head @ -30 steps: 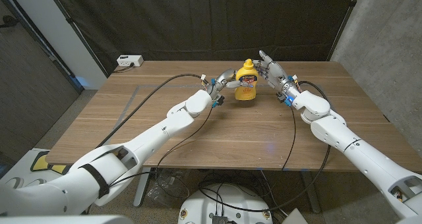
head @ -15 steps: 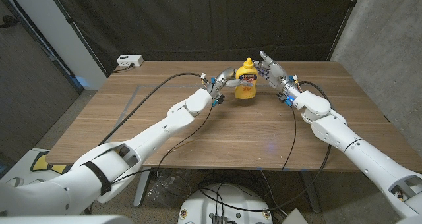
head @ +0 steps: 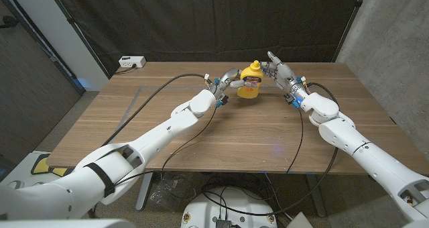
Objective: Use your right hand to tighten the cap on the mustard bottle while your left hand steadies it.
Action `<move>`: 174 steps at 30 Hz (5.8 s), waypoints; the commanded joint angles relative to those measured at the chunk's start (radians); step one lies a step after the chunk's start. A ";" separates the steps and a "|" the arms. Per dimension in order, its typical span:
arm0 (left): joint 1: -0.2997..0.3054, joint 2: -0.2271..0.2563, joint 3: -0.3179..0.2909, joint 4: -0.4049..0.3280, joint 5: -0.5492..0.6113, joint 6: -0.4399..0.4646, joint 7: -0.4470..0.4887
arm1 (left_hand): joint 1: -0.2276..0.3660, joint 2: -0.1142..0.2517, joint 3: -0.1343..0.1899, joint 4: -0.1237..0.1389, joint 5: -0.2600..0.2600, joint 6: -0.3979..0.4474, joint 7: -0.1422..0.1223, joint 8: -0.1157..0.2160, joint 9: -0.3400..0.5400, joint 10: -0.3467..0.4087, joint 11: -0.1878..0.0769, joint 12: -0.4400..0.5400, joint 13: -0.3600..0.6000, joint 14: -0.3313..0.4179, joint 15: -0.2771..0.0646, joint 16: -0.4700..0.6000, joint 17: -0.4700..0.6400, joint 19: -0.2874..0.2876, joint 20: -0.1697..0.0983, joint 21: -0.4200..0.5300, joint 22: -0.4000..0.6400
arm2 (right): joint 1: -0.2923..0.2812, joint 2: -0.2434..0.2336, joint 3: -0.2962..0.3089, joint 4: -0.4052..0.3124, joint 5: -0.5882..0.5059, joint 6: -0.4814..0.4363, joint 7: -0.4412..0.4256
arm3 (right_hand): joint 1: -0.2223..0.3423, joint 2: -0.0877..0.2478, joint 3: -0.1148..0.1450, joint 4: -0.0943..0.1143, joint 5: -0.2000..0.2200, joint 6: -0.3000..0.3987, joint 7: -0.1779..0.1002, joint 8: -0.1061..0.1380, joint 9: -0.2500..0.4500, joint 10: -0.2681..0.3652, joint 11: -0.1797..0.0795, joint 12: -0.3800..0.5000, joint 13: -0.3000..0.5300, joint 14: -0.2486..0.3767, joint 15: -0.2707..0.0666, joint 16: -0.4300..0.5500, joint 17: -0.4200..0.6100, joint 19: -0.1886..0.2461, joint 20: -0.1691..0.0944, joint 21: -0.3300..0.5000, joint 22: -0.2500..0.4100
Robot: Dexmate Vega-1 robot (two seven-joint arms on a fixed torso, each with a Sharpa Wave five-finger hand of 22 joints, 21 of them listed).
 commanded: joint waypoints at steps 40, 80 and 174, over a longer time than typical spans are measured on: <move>-0.035 -0.059 -0.007 0.115 -0.079 -0.057 -0.040 | -0.021 0.039 0.247 0.205 -0.005 0.042 0.067 0.006 0.006 0.015 0.012 0.012 0.006 0.026 0.010 0.007 0.003 0.009 0.007 -0.006 0.002 | -0.088 -0.034 0.039 -0.087 0.013 0.011 -0.050 | 0.007 -0.007 0.002 -0.004 0.003 -0.032 -0.006 -0.032 0.001 0.010 0.006 -0.001 0.002 0.016 0.006 0.006 0.003 -0.162 0.005 -0.001 0.000; 0.005 -0.027 -0.009 0.031 -0.087 -0.021 -0.055 | -0.032 0.031 0.263 0.203 -0.005 0.048 0.067 0.008 0.007 0.024 0.012 0.013 0.006 0.031 0.011 0.005 0.003 0.011 0.008 -0.009 0.002 | 0.015 0.049 -0.015 0.018 0.001 0.030 -0.004 | -0.008 -0.030 -0.014 -0.001 0.001 -0.340 0.041 -0.127 -0.003 -0.157 0.034 -0.063 0.004 -0.098 0.001 -0.012 0.006 -0.173 0.018 -0.014 0.001; 0.148 0.182 -0.109 -0.340 -0.072 0.127 0.019 | -0.052 0.026 0.296 0.200 -0.004 0.050 0.069 0.008 0.009 0.026 0.014 0.011 0.007 0.041 0.012 0.004 0.002 0.016 0.010 -0.015 0.003 | -0.147 0.024 0.045 -0.084 -0.104 0.049 -0.250 | 0.005 -0.016 -0.004 -0.006 -0.003 -0.295 0.036 -0.127 -0.003 -0.057 0.009 -0.029 0.002 -0.006 0.005 0.000 0.004 -0.144 0.018 -0.005 0.000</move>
